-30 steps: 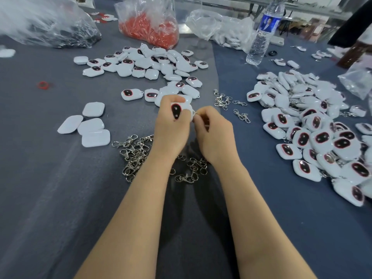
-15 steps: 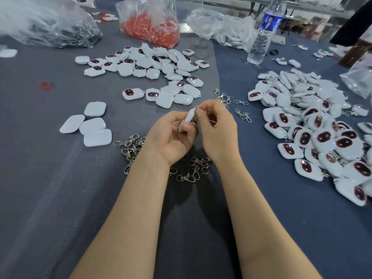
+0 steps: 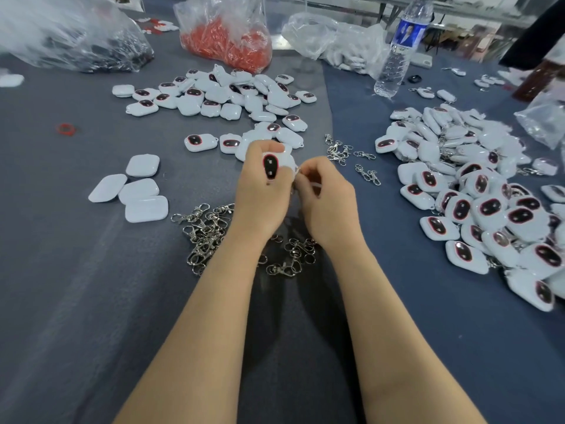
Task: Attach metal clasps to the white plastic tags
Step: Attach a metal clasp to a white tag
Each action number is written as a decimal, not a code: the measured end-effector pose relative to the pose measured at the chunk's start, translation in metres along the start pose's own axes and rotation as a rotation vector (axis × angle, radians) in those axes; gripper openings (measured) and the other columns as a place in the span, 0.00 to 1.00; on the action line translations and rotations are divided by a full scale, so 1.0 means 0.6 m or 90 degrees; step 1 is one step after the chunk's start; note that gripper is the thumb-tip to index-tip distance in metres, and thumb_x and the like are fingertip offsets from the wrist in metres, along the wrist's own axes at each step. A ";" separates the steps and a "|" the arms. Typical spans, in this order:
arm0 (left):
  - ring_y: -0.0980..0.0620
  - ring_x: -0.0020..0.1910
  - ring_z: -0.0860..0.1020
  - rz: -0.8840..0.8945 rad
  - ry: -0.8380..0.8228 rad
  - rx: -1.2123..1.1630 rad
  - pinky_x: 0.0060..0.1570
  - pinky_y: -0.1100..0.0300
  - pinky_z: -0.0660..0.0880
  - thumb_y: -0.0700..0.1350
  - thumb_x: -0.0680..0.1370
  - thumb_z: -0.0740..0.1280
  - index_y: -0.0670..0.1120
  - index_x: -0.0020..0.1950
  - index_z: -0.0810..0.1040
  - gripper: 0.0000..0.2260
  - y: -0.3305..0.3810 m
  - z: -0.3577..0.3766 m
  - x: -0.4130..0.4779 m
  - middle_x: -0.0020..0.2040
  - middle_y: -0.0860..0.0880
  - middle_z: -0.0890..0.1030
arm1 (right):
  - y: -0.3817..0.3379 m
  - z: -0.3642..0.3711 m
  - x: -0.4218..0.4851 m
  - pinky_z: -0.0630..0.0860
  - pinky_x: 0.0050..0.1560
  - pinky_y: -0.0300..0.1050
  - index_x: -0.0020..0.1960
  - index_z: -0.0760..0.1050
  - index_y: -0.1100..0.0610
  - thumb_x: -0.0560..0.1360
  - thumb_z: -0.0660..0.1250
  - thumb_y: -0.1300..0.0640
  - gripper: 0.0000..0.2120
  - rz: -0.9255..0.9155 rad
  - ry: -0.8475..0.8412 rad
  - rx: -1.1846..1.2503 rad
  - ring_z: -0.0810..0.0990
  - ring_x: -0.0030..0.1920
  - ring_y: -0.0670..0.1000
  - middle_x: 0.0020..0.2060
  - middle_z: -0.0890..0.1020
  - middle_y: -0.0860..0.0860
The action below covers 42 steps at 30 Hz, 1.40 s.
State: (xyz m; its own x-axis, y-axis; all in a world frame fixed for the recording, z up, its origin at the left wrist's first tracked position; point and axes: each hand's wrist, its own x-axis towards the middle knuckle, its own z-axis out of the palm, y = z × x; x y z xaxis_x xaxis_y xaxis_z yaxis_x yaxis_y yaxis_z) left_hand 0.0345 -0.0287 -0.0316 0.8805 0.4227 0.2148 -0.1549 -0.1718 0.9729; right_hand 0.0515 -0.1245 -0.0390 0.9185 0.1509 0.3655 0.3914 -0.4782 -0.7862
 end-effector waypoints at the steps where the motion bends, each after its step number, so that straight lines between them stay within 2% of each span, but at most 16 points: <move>1: 0.59 0.30 0.71 -0.094 0.004 -0.112 0.34 0.65 0.71 0.35 0.76 0.60 0.50 0.51 0.72 0.11 0.004 0.001 0.002 0.40 0.51 0.75 | -0.003 0.001 0.000 0.70 0.42 0.30 0.45 0.71 0.55 0.77 0.64 0.62 0.04 0.012 0.004 0.045 0.76 0.40 0.42 0.38 0.78 0.46; 3: 0.59 0.26 0.69 -0.263 -0.022 -0.323 0.27 0.66 0.71 0.35 0.77 0.58 0.47 0.51 0.73 0.10 0.009 0.000 0.004 0.37 0.50 0.75 | -0.007 0.003 0.000 0.68 0.40 0.26 0.45 0.71 0.55 0.76 0.65 0.64 0.06 0.022 0.021 0.111 0.74 0.37 0.35 0.37 0.77 0.43; 8: 0.58 0.25 0.71 -0.481 -0.120 -0.671 0.22 0.71 0.68 0.36 0.78 0.58 0.36 0.53 0.74 0.07 0.007 -0.017 0.010 0.37 0.45 0.75 | -0.009 0.004 0.000 0.68 0.38 0.24 0.45 0.75 0.53 0.75 0.66 0.64 0.07 0.022 0.059 0.141 0.76 0.36 0.35 0.36 0.78 0.41; 12: 0.59 0.30 0.71 -0.560 -0.167 -0.782 0.22 0.73 0.69 0.33 0.73 0.59 0.32 0.52 0.74 0.10 0.009 -0.018 0.010 0.35 0.42 0.76 | -0.011 0.007 0.001 0.70 0.39 0.25 0.46 0.76 0.53 0.76 0.65 0.63 0.06 0.024 0.079 0.121 0.76 0.37 0.35 0.36 0.78 0.41; 14: 0.60 0.34 0.67 -0.580 -0.161 -0.830 0.23 0.73 0.69 0.33 0.68 0.61 0.30 0.48 0.75 0.11 0.009 -0.019 0.010 0.37 0.42 0.75 | -0.009 0.009 0.001 0.72 0.42 0.29 0.47 0.77 0.55 0.76 0.65 0.63 0.05 0.018 0.084 0.096 0.78 0.40 0.40 0.39 0.81 0.46; 16: 0.61 0.32 0.66 -0.600 -0.149 -0.870 0.22 0.73 0.69 0.32 0.68 0.62 0.32 0.48 0.75 0.10 0.007 -0.021 0.010 0.39 0.42 0.73 | -0.007 0.010 0.001 0.74 0.46 0.35 0.49 0.78 0.58 0.77 0.65 0.62 0.04 0.003 0.086 0.061 0.78 0.43 0.46 0.43 0.81 0.50; 19: 0.59 0.23 0.66 -0.568 -0.128 -0.789 0.20 0.73 0.66 0.33 0.72 0.60 0.36 0.48 0.73 0.07 0.008 -0.018 0.007 0.37 0.44 0.72 | -0.005 0.007 0.000 0.68 0.41 0.30 0.46 0.78 0.59 0.77 0.64 0.63 0.04 -0.043 0.092 -0.005 0.74 0.39 0.45 0.38 0.79 0.48; 21: 0.58 0.22 0.66 -0.456 -0.057 -0.587 0.20 0.70 0.64 0.34 0.76 0.58 0.40 0.50 0.71 0.05 0.010 -0.013 0.008 0.36 0.47 0.72 | -0.005 0.005 0.000 0.65 0.37 0.30 0.44 0.77 0.60 0.77 0.64 0.64 0.04 -0.064 0.076 -0.049 0.70 0.36 0.45 0.35 0.76 0.48; 23: 0.58 0.23 0.67 -0.273 0.008 -0.295 0.22 0.67 0.65 0.34 0.76 0.58 0.46 0.49 0.72 0.08 0.013 -0.009 0.006 0.36 0.49 0.73 | -0.005 0.004 0.000 0.66 0.38 0.37 0.43 0.76 0.60 0.77 0.63 0.63 0.06 -0.067 0.047 -0.078 0.70 0.36 0.48 0.34 0.74 0.49; 25: 0.60 0.26 0.68 -0.097 0.024 -0.066 0.28 0.67 0.67 0.35 0.74 0.59 0.50 0.48 0.71 0.11 0.011 -0.009 0.003 0.37 0.51 0.73 | -0.005 0.003 0.001 0.69 0.40 0.45 0.43 0.75 0.60 0.78 0.62 0.63 0.06 -0.061 0.015 -0.100 0.71 0.38 0.52 0.36 0.76 0.51; 27: 0.62 0.30 0.68 0.027 -0.007 0.040 0.33 0.69 0.66 0.34 0.74 0.60 0.51 0.48 0.71 0.11 0.007 -0.012 -0.001 0.39 0.51 0.72 | -0.005 0.000 0.001 0.69 0.41 0.49 0.44 0.75 0.60 0.78 0.61 0.63 0.06 -0.053 -0.017 -0.135 0.72 0.39 0.53 0.37 0.76 0.52; 31: 0.57 0.42 0.72 0.151 -0.044 0.180 0.42 0.67 0.67 0.36 0.75 0.61 0.52 0.50 0.71 0.11 -0.007 -0.010 -0.005 0.50 0.50 0.74 | -0.002 -0.009 0.004 0.65 0.39 0.44 0.46 0.75 0.60 0.76 0.61 0.65 0.05 -0.036 -0.081 -0.175 0.71 0.40 0.51 0.38 0.75 0.50; 35: 0.58 0.43 0.72 0.190 -0.087 0.213 0.41 0.75 0.66 0.36 0.76 0.63 0.49 0.53 0.73 0.10 -0.012 -0.010 -0.004 0.51 0.50 0.75 | 0.007 -0.013 0.006 0.61 0.38 0.39 0.46 0.75 0.59 0.76 0.61 0.64 0.04 -0.024 -0.092 -0.180 0.70 0.40 0.49 0.38 0.74 0.49; 37: 0.60 0.40 0.72 0.157 -0.085 0.182 0.39 0.75 0.65 0.37 0.76 0.63 0.51 0.52 0.72 0.09 -0.013 -0.009 -0.002 0.47 0.52 0.75 | 0.010 -0.011 0.005 0.62 0.36 0.37 0.44 0.74 0.56 0.77 0.62 0.61 0.04 -0.009 -0.066 -0.151 0.70 0.38 0.49 0.36 0.74 0.48; 39: 0.62 0.34 0.72 0.053 -0.041 0.096 0.36 0.72 0.66 0.37 0.75 0.62 0.52 0.51 0.71 0.10 -0.012 -0.006 0.003 0.41 0.54 0.74 | 0.011 -0.009 0.006 0.66 0.36 0.31 0.43 0.73 0.53 0.77 0.63 0.59 0.05 0.026 -0.030 -0.088 0.71 0.37 0.46 0.35 0.75 0.47; 42: 0.62 0.27 0.73 -0.146 0.036 -0.092 0.33 0.65 0.72 0.36 0.75 0.61 0.49 0.53 0.72 0.10 -0.010 -0.002 0.007 0.39 0.52 0.75 | 0.012 -0.006 0.011 0.68 0.44 0.28 0.46 0.75 0.51 0.77 0.63 0.61 0.06 0.073 -0.016 -0.041 0.75 0.44 0.45 0.43 0.79 0.47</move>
State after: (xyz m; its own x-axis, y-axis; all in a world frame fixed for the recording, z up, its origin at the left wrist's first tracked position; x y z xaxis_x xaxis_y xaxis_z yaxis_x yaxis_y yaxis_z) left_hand 0.0388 -0.0248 -0.0364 0.8743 0.4852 -0.0122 -0.0198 0.0608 0.9980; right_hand 0.0600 -0.1300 -0.0405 0.9586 0.1134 0.2613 0.2797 -0.5479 -0.7884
